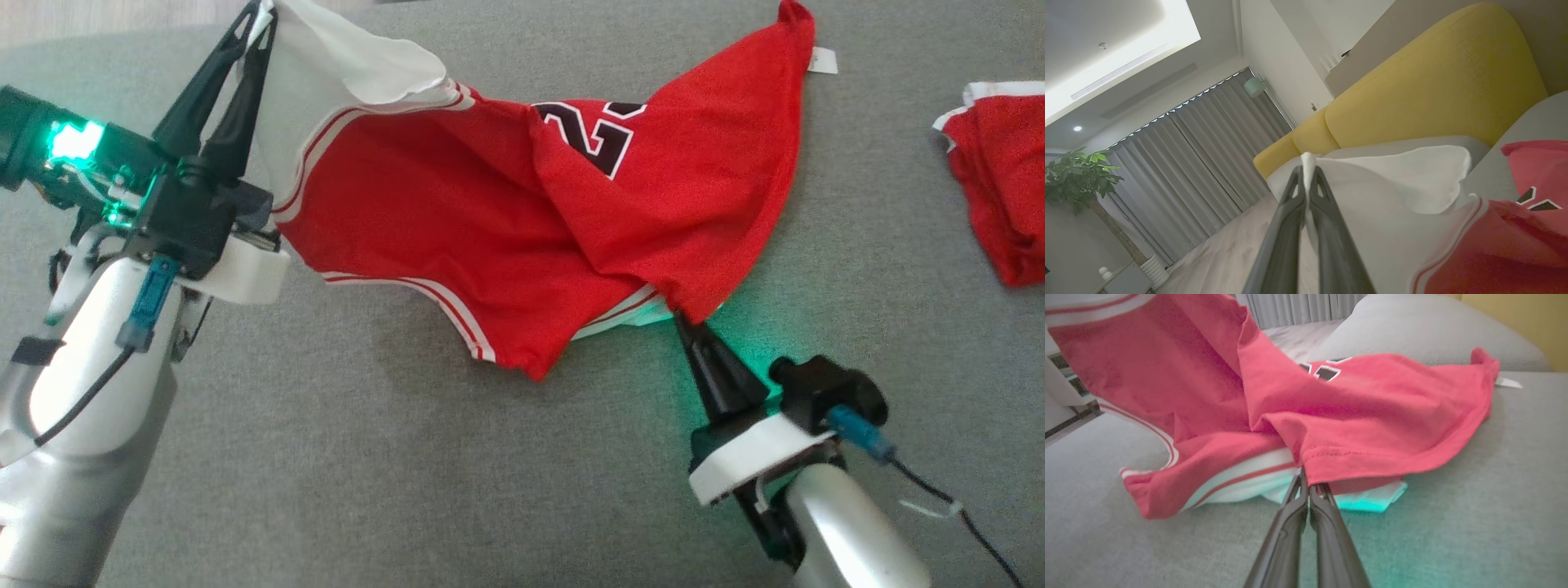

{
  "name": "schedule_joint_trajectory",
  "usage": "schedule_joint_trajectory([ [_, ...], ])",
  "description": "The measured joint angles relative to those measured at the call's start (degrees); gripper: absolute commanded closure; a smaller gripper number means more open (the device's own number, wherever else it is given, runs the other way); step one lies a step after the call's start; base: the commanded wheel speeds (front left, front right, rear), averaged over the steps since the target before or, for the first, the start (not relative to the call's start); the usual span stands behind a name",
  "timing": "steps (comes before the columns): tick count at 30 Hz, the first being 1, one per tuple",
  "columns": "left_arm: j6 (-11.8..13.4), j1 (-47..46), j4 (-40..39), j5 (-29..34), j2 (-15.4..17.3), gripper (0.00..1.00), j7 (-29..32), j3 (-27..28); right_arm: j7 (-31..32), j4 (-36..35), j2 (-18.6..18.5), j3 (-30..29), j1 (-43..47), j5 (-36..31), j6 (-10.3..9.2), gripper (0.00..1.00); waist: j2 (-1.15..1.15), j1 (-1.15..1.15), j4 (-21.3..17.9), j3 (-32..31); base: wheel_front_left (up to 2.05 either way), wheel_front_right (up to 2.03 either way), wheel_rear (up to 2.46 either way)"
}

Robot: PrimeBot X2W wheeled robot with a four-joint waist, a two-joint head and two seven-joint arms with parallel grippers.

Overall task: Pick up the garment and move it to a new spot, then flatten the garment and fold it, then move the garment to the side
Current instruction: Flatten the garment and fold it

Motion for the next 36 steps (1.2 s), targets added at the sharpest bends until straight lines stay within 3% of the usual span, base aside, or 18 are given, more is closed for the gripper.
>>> schedule_joint_trajectory([
  [10,0.7,2.7,-1.1,-2.5,2.5,1.00,-0.3,1.1,0.0,-17.5,-3.3,-8.9,1.8,-0.1,0.00,1.00,0.00,0.00,-2.0,-4.6,0.00,0.00,0.00],
  [17,0.5,3.6,-5.5,-2.7,4.9,1.00,-0.5,1.3,0.0,-24.6,-11.7,-14.2,-1.1,3.1,0.00,1.00,0.00,0.00,-3.0,-8.5,0.00,0.00,0.00],
  [27,0.4,1.8,-14.3,-3.4,6.7,1.00,-0.6,3.4,0.0,-25.1,-23.7,-20.3,-13.5,9.8,0.00,1.00,0.00,-0.01,-2.1,-13.2,0.00,0.00,0.00],
  [32,-2.1,-6.5,-14.1,-4.4,7.5,1.00,-0.1,3.8,2.1,-21.4,-25.5,-18.9,-20.3,12.7,0.00,1.00,0.00,-0.01,-1.1,-12.8,0.00,0.00,0.00],
  [36,-4.6,-14.0,-8.4,-6.4,6.4,1.00,1.9,3.9,3.7,-15.5,-26.0,-13.8,-28.4,14.2,0.00,1.00,0.00,0.00,-0.9,-10.7,0.00,0.00,0.00],
])
